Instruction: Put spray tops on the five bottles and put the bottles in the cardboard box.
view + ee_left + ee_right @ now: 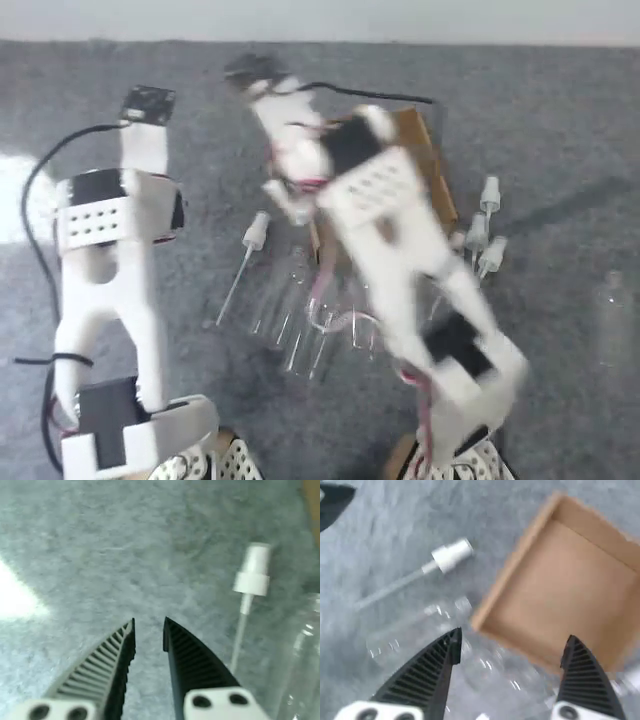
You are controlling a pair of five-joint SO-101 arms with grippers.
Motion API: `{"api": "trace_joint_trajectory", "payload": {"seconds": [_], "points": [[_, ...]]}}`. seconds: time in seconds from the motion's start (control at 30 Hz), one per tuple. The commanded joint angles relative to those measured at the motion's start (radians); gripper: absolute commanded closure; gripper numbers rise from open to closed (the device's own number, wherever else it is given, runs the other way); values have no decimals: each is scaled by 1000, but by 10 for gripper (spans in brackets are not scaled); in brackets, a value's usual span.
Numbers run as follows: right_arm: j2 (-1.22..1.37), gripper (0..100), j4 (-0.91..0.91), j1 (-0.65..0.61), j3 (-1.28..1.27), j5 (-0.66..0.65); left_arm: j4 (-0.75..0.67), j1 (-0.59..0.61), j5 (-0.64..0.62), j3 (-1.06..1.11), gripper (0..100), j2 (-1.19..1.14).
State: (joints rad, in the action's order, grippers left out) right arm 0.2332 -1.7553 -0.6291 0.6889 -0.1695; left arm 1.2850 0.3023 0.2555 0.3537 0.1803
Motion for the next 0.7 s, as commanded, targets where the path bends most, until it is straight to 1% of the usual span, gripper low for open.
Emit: {"api": "trace_joint_trajectory", "payload": {"seconds": [0.0,0.1,0.23,0.3,0.4,0.53,0.67], "points": [[-449,707,-45,245,-321,-120,5,-91,-3,-47,912,8],[-570,707,-42,470,-517,-242,-23,-153,-3,-44,910,8],[-611,706,-36,750,-704,-400,-91,-241,-6,-27,852,6],[-608,706,4,875,-763,-459,-146,-267,-6,-4,848,5],[-605,706,119,1046,-838,-526,-216,-281,-26,13,848,-54],[-605,705,239,1171,-948,-592,-256,-284,-46,-42,848,-232],[-545,705,349,1247,-1002,-611,-207,-284,-48,-148,848,-390]]}}
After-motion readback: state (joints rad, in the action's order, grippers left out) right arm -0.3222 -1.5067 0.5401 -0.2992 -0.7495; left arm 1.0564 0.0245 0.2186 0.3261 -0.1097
